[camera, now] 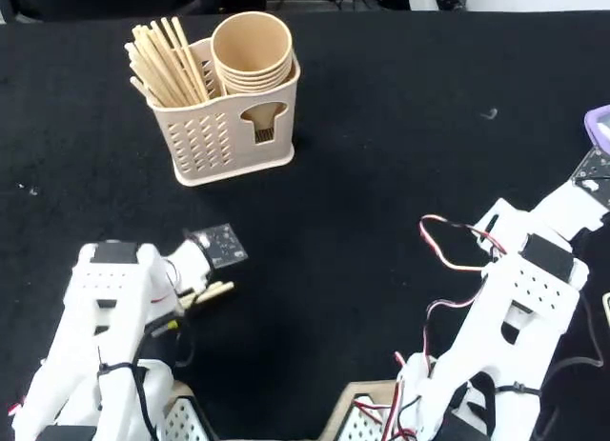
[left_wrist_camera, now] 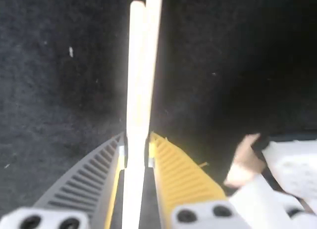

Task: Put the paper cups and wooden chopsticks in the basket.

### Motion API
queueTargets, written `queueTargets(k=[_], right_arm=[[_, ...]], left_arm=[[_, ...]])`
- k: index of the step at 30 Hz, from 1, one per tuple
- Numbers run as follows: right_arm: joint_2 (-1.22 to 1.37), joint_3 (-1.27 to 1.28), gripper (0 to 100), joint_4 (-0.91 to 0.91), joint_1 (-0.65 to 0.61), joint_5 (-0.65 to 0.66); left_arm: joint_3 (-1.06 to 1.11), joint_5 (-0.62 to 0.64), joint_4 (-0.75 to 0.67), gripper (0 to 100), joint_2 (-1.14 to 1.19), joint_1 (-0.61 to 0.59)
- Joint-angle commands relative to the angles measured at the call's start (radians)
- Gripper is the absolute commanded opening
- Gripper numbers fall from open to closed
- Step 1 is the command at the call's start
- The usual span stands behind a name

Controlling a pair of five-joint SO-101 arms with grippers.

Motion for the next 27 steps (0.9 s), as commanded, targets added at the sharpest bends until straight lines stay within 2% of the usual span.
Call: queueTargets(k=[1,8,11,14,17,22,27], right_arm=[[0.002,-0.025,19.7,-0.006,0.018,-0.002],[0.002,-0.024,19.7,-0.006,0.017,-0.002],[0.002,-0.024,19.7,-0.006,0.017,-0.002],[0.002,-0.024,19.7,-0.006,-0.002,-0.002],[0.002,-0.022,19.7,-0.006,-0.009,-0.002],[0.002,-0.008,19.7,-0.008,-0.009,-0.002],[0.002,-0.008,19.7,-0.008,-0.011,-0.002]], left_arm=[[-0.194,-0.005,0.135,3,-0.014,0.001],[-0.591,0.018,0.226,3,-0.112,-0.071],[-0.719,0.212,0.166,3,-0.215,-0.071],[-0.719,0.551,-0.049,3,-0.311,-0.056],[-0.673,0.802,-0.299,3,-0.377,-0.058],[-0.615,1.014,-0.657,3,-0.373,-0.019],[-0.607,1.231,-0.979,3,-0.224,-0.013]])
